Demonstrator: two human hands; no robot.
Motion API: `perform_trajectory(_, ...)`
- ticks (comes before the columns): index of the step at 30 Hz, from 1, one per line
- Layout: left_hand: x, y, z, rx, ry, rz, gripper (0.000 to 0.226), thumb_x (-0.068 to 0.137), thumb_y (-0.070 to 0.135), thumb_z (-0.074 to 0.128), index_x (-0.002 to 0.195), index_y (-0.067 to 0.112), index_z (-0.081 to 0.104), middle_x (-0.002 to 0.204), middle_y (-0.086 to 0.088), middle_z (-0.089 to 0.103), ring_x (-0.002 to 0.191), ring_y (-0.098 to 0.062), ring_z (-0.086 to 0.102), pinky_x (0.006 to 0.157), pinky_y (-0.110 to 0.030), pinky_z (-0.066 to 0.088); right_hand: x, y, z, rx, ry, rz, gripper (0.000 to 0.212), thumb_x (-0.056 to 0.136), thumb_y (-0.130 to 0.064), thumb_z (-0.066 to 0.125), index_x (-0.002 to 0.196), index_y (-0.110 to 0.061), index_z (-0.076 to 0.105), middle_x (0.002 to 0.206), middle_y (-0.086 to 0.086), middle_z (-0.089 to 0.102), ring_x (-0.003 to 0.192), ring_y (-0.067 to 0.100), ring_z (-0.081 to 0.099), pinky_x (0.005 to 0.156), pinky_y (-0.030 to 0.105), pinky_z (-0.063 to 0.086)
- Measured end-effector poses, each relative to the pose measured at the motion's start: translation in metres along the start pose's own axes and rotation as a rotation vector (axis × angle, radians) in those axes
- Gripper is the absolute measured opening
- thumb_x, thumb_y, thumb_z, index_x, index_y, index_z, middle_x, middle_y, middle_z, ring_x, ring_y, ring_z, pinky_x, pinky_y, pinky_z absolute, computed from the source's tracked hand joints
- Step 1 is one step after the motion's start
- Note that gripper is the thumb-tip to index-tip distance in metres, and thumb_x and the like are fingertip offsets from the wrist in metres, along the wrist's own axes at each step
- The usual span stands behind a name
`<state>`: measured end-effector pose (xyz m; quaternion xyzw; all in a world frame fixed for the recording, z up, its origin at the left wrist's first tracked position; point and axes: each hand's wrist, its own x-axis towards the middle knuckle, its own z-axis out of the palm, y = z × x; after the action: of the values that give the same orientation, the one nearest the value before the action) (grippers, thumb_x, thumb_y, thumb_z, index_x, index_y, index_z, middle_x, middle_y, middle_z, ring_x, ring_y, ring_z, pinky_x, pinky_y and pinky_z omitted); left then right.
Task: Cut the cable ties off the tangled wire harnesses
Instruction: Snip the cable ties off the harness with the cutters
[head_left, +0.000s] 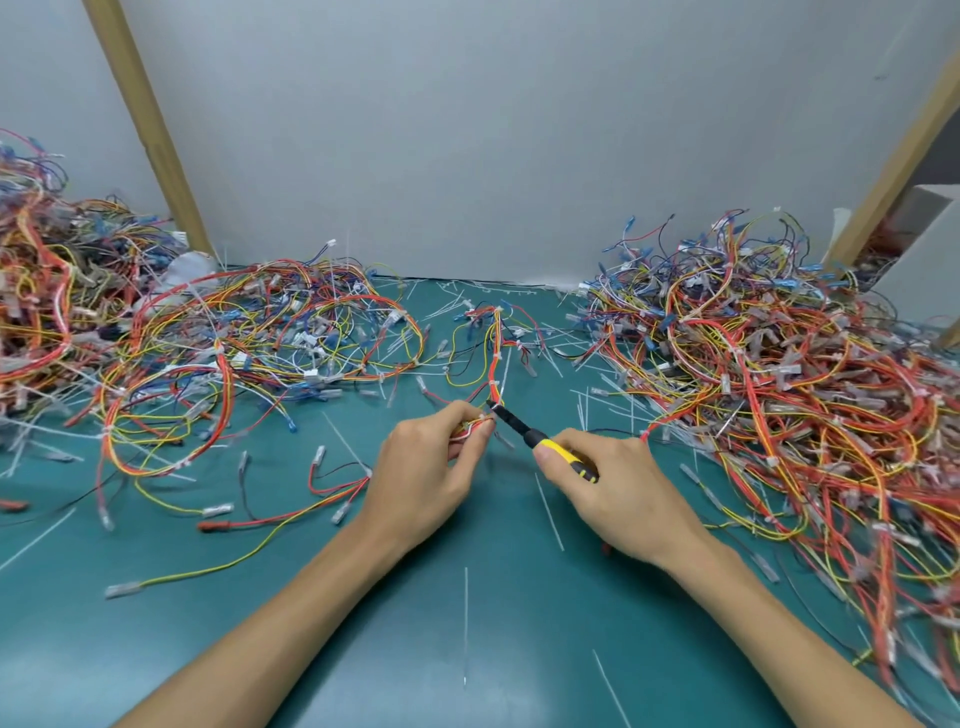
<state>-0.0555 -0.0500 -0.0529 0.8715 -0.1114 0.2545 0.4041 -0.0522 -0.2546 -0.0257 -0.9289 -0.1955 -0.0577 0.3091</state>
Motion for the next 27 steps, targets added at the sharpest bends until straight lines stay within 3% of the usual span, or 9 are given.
perform_trajectory(2, -0.001, 0.002, 0.0002, 0.009, -0.007, -0.025, 0.011, 0.093, 0.031, 0.064, 0.092, 0.02, 0.067, 0.064, 0.015, 0.06, 0.067, -0.004, 0.064, 0.064, -0.033, 0.053, 0.0009, 0.0015, -0.0009, 0.04, -0.027, 0.01, 0.046, 0.093, -0.059, 0.044, 0.076, -0.018, 0.059, 0.063, 0.007, 0.057, 0.06, 0.018, 0.048, 0.064, 0.044, 0.044)
perform_trajectory(4, -0.0023, 0.0039, -0.0004, 0.033, 0.0, -0.05, 0.014, 0.091, 0.036, 0.066, 0.094, 0.023, 0.066, 0.068, 0.008, 0.066, 0.07, -0.006, 0.07, 0.069, -0.037, 0.055, 0.0006, 0.0024, 0.0001, 0.051, -0.028, 0.019, 0.047, 0.091, -0.062, 0.043, 0.08, -0.02, 0.061, 0.064, 0.005, 0.058, 0.06, 0.017, 0.049, 0.064, 0.044, 0.046)
perform_trajectory(9, -0.0014, 0.0028, -0.0025, 0.055, 0.034, -0.063, 0.011, 0.089, 0.034, 0.068, 0.092, 0.024, 0.065, 0.046, 0.015, 0.043, 0.06, -0.008, 0.068, 0.063, -0.038, 0.055, -0.002, 0.0025, 0.0078, -0.103, 0.037, -0.013, 0.043, 0.084, -0.07, 0.035, 0.089, -0.033, 0.055, 0.064, -0.009, 0.055, 0.067, 0.009, 0.053, 0.058, 0.033, 0.041)
perform_trajectory(14, -0.0017, -0.0003, -0.0004, 0.075, 0.026, -0.067, 0.01, 0.088, 0.03, 0.069, 0.086, 0.023, 0.062, 0.055, 0.01, 0.056, 0.065, -0.013, 0.07, 0.064, -0.039, 0.055, -0.0019, 0.005, 0.0074, -0.135, -0.005, -0.059, 0.04, 0.085, -0.068, 0.037, 0.103, -0.037, 0.054, 0.083, -0.011, 0.056, 0.081, 0.01, 0.053, 0.072, 0.036, 0.046)
perform_trajectory(17, -0.0026, -0.0015, -0.0001, 0.081, 0.033, -0.052, 0.011, 0.088, 0.028, 0.069, 0.084, 0.023, 0.061, 0.056, 0.011, 0.056, 0.064, -0.013, 0.069, 0.062, -0.039, 0.054, -0.0019, 0.0042, 0.0058, -0.188, 0.052, -0.086, 0.033, 0.086, -0.064, 0.043, 0.095, -0.033, 0.054, 0.077, -0.008, 0.056, 0.074, 0.011, 0.052, 0.064, 0.034, 0.044)
perform_trajectory(22, -0.0029, 0.0, 0.0011, 0.05, 0.055, -0.045, 0.011, 0.088, 0.028, 0.07, 0.084, 0.023, 0.061, 0.061, 0.007, 0.066, 0.061, -0.01, 0.068, 0.06, -0.039, 0.055, -0.0015, 0.003, 0.0045, -0.194, 0.082, -0.064, 0.043, 0.082, -0.066, 0.039, 0.085, -0.027, 0.055, 0.065, -0.005, 0.057, 0.065, 0.012, 0.053, 0.059, 0.036, 0.046)
perform_trajectory(27, -0.0029, -0.0012, 0.0001, 0.045, 0.055, -0.051, 0.01, 0.088, 0.025, 0.07, 0.085, 0.02, 0.062, 0.063, 0.006, 0.067, 0.063, -0.013, 0.069, 0.061, -0.039, 0.055, -0.0017, 0.0044, 0.0047, -0.207, 0.017, -0.072, 0.037, 0.088, -0.067, 0.038, 0.101, -0.036, 0.053, 0.082, -0.011, 0.055, 0.078, 0.008, 0.052, 0.068, 0.033, 0.045)
